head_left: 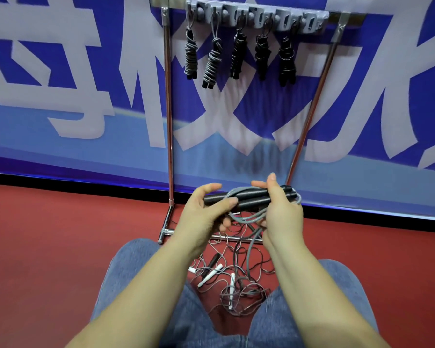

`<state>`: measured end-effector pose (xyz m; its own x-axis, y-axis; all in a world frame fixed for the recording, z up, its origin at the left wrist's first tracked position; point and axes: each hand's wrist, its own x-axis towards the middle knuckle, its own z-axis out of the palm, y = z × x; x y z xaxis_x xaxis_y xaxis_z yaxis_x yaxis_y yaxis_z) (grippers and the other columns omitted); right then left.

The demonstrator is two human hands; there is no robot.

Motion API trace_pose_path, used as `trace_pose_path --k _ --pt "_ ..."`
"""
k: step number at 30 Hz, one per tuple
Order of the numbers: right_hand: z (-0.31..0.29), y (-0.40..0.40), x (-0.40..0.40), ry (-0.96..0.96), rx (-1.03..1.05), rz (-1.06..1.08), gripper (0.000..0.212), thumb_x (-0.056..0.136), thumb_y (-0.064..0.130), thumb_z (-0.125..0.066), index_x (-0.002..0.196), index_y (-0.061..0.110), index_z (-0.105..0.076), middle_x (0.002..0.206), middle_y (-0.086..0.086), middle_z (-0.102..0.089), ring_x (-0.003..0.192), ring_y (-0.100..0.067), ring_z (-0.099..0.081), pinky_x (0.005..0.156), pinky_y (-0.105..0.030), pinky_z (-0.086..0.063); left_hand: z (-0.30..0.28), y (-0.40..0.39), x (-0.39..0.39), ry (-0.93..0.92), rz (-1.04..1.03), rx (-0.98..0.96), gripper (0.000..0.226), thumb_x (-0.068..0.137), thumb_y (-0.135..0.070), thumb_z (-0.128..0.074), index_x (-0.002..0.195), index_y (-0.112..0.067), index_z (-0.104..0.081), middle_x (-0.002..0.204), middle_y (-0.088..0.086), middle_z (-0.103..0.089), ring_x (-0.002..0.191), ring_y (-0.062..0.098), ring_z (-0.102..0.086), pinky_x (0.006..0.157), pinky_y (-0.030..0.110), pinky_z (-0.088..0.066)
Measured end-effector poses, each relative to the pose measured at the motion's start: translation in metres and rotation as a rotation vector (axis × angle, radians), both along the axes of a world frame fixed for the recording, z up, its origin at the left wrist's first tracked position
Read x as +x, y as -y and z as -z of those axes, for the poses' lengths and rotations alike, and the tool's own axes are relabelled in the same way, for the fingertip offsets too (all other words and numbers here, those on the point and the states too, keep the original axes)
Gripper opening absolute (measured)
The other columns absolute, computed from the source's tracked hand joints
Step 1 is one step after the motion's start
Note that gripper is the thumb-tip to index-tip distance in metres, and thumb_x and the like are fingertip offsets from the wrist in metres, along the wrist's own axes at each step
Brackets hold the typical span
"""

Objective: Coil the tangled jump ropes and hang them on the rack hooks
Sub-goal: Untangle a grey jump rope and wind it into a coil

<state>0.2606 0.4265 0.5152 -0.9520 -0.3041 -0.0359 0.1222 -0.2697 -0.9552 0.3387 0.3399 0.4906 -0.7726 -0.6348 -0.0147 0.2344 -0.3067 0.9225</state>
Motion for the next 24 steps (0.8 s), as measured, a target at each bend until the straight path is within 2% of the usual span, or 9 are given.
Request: trace_pose_path --k 3,5,8,10,12,16,18,21,24 --pt "0.005 -0.002 -0.001 0.017 0.033 0.068 0.039 0.091 0.038 -0.057 0.060 0.019 -0.072 0.047 0.001 -0.052 0.044 -0.013 -0.041 0.050 -0.028 -0.031 0.009 -0.012 -0.006 0.058 -0.155 -0.168 0.015 0.089 -0.012 -0.063 0.097 -0.016 -0.051 0.050 -0.003 -0.053 0.034 0.011 -0.042 0.036 0.019 -0.032" --pt "0.007 -0.004 -0.001 0.046 0.000 0.056 0.039 0.090 0.039 -0.057 0.063 0.017 -0.073 0.051 -0.001 -0.058 0.047 -0.016 -0.048 0.053 -0.029 -0.037 0.013 -0.013 -0.008 0.088 -0.164 -0.249 0.010 0.090 -0.019 -0.063 0.097 -0.017 -0.055 0.054 -0.002 -0.054 0.036 0.012 -0.041 0.038 0.018 -0.032" --pt "0.004 -0.008 -0.004 0.113 0.014 -0.030 0.044 0.091 0.045 -0.054 0.063 0.015 -0.072 0.059 -0.005 -0.063 0.045 -0.017 -0.047 0.043 -0.021 -0.033 0.012 -0.012 -0.008 0.070 -0.171 -0.241 0.007 0.091 -0.025 -0.063 0.098 -0.024 -0.063 0.067 0.003 -0.057 0.047 0.014 -0.044 0.050 0.022 -0.036" --pt "0.002 -0.007 -0.004 0.135 0.056 -0.130 0.050 0.090 0.052 -0.050 0.065 0.014 -0.071 0.055 -0.001 -0.060 0.034 -0.007 -0.036 0.034 -0.018 -0.022 0.009 -0.012 -0.008 0.058 -0.200 -0.248 0.009 0.095 -0.022 -0.056 0.099 -0.025 -0.064 0.058 -0.001 -0.048 0.042 0.010 -0.035 0.045 0.020 -0.031" --pt "0.005 -0.007 -0.001 0.099 0.129 -0.227 0.057 0.084 0.064 -0.048 0.062 0.015 -0.066 0.052 0.002 -0.051 0.034 -0.005 -0.028 0.035 -0.019 -0.020 0.004 -0.011 -0.009 0.052 -0.233 -0.248 0.016 0.098 -0.018 -0.049 0.100 -0.022 -0.065 0.051 -0.007 -0.038 0.039 0.006 -0.030 0.039 0.017 -0.028" --pt "0.015 -0.007 0.014 -0.188 0.308 -0.461 0.061 0.070 0.076 -0.041 0.042 0.023 -0.048 0.044 0.015 -0.036 0.039 0.000 -0.030 0.048 -0.018 -0.021 -0.011 -0.006 -0.010 0.088 -0.298 -0.401 0.022 0.100 -0.019 -0.045 0.105 -0.017 -0.067 0.046 -0.012 -0.037 0.042 0.005 -0.031 0.046 0.021 -0.032" --pt "0.020 -0.005 0.021 -0.362 0.393 -0.621 0.065 0.076 0.080 -0.039 0.048 0.021 -0.044 0.041 0.015 -0.034 0.040 -0.001 -0.029 0.048 -0.019 -0.021 -0.016 0.000 -0.008 0.144 -0.356 -0.514 0.023 0.099 -0.019 -0.045 0.098 -0.019 -0.068 0.050 -0.014 -0.047 0.047 0.003 -0.038 0.054 0.022 -0.036" --pt "0.025 -0.001 0.023 -0.561 0.506 -0.674 0.044 0.095 0.049 -0.038 0.061 0.022 -0.042 0.048 0.011 -0.042 0.047 -0.003 -0.034 0.054 -0.029 -0.029 -0.021 0.014 -0.001 0.269 -0.413 -0.652 0.029 0.099 -0.026 -0.043 0.082 -0.027 -0.067 0.051 -0.012 -0.053 0.051 0.005 -0.044 0.060 0.029 -0.035" --pt "0.020 -0.002 0.023 -0.766 0.616 -0.656 0.033 0.097 0.031 -0.040 0.069 0.019 -0.053 0.060 0.002 -0.054 0.059 -0.015 -0.046 0.062 -0.035 -0.036 -0.023 0.025 0.007 0.431 -0.421 -0.753 0.035 0.100 -0.031 -0.039 0.073 -0.029 -0.062 0.058 -0.007 -0.058 0.064 0.013 -0.053 0.066 0.032 -0.036"
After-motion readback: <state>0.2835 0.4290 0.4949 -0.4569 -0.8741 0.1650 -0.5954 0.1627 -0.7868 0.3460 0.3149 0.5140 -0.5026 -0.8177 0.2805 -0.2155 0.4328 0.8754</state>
